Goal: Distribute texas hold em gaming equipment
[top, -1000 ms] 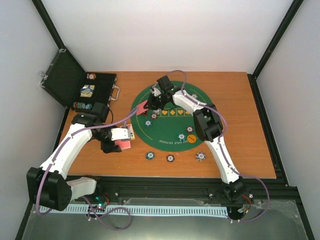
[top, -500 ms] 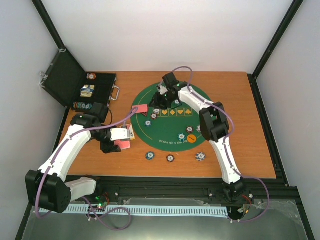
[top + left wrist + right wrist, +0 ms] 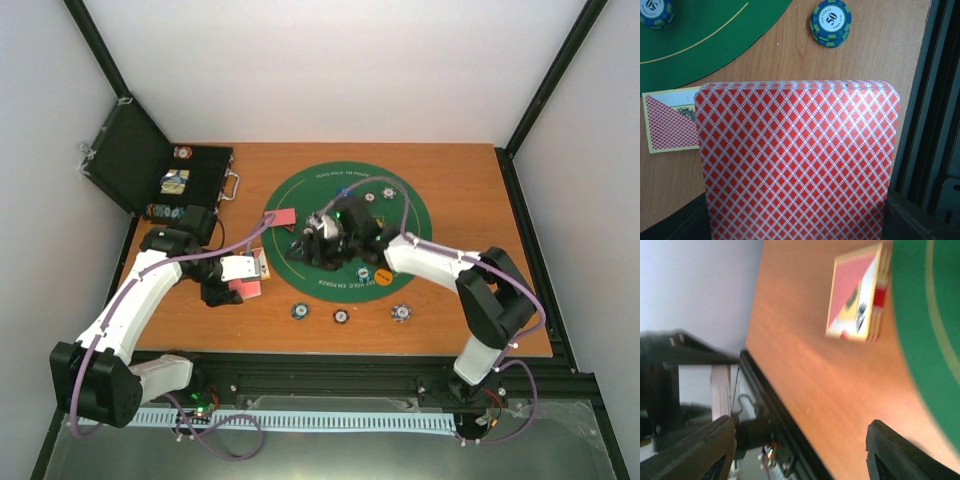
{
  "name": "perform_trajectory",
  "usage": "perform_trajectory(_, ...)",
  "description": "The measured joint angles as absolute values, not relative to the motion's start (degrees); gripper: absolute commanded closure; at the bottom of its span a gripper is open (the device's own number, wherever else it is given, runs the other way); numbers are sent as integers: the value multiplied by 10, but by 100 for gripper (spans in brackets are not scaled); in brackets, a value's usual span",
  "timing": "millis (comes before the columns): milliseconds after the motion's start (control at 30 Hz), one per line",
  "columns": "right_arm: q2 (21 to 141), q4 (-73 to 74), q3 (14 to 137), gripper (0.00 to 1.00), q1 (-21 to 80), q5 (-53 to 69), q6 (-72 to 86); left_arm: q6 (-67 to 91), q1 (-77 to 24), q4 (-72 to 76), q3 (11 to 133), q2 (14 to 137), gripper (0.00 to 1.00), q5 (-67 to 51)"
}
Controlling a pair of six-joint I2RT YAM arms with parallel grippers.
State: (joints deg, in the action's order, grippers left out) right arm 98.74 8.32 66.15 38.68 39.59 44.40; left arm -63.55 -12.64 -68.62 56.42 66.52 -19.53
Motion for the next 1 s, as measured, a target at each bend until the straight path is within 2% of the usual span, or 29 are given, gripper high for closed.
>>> perform_trajectory(100, 961, 4, 581, 27, 439, 396, 494, -634, -126, -686, 564, 665, 99, -195)
perform_trajectory(233, 952, -68, 534, 27, 481, 388, 547, -634, -126, -687, 564, 665, 99, -195)
perform_trajectory(700, 1012, -231, 564, 28, 541, 382, 636, -634, -126, -696, 564, 664, 99, -194)
perform_trajectory(1000, 1065, -254, 619, 41, 556, 386, 658, -634, -126, -706, 568, 658, 99, -195)
